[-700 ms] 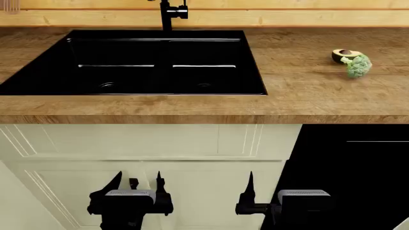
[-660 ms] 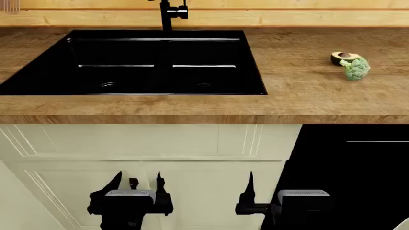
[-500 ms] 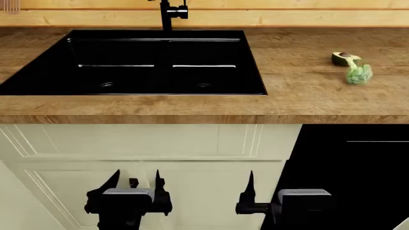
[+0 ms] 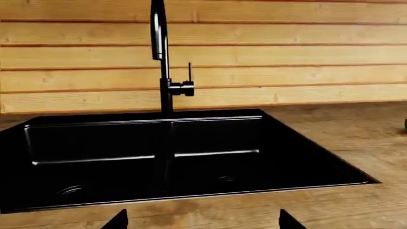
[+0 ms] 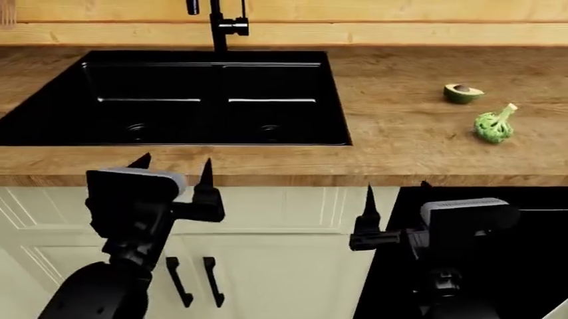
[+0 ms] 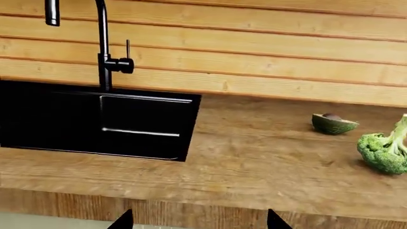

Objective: Pick the broccoli, avocado from the counter and place them in the cabinet. Then close the cabinet.

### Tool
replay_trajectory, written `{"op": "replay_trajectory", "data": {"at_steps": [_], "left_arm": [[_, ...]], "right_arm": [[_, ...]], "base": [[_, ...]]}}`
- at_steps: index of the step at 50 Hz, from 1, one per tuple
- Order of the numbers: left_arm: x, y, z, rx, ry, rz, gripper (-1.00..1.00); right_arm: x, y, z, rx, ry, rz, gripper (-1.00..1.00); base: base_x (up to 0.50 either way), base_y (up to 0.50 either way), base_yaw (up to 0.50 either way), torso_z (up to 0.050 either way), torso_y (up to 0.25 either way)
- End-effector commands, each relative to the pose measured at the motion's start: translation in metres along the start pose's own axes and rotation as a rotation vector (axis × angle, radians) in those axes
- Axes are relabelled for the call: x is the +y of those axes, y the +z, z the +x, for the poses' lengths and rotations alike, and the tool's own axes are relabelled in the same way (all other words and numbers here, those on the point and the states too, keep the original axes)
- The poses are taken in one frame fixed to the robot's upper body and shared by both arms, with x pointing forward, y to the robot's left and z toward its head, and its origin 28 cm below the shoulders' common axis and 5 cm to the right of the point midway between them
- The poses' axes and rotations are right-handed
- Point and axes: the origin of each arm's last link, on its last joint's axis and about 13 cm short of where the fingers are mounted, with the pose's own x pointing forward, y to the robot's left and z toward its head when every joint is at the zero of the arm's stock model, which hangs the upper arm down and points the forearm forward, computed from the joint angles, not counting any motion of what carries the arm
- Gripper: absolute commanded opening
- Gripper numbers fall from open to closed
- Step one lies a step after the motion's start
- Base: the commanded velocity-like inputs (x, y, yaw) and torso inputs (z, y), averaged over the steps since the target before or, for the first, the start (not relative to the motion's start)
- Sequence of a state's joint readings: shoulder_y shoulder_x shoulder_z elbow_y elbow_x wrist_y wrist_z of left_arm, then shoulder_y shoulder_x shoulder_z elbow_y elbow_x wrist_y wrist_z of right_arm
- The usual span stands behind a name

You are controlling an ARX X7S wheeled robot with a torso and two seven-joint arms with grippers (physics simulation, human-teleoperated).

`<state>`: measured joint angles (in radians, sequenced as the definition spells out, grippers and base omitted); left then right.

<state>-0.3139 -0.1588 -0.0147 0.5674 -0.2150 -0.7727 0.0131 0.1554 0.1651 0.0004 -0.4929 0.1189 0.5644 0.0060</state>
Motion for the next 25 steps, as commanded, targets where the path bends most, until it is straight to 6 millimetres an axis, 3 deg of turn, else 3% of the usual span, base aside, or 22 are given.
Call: {"op": "replay_trajectory", "data": {"at_steps": [1,14,25], "left_arm": [[0.002,0.044,0.002,-0.039,-0.101,0.031,1.00],[0.005,0.072,0.011,-0.068,-0.194,0.029,1.00],[0.010,0.084,0.012,-0.051,-0.228,0.036,1.00]], "right_arm": [[-0.015,0.036,0.001,-0.034,0.056,-0.037,1.00],[-0.031,0.063,0.002,-0.087,0.095,-0.046,1.00],[-0.042,0.083,-0.003,-0.119,0.109,-0.040,1.00]], "base": [[0.18,-0.48,0.00,0.050,0.000],[0.20,-0.47,0.00,0.050,0.000],[0.24,-0.44,0.00,0.050,0.000]]}}
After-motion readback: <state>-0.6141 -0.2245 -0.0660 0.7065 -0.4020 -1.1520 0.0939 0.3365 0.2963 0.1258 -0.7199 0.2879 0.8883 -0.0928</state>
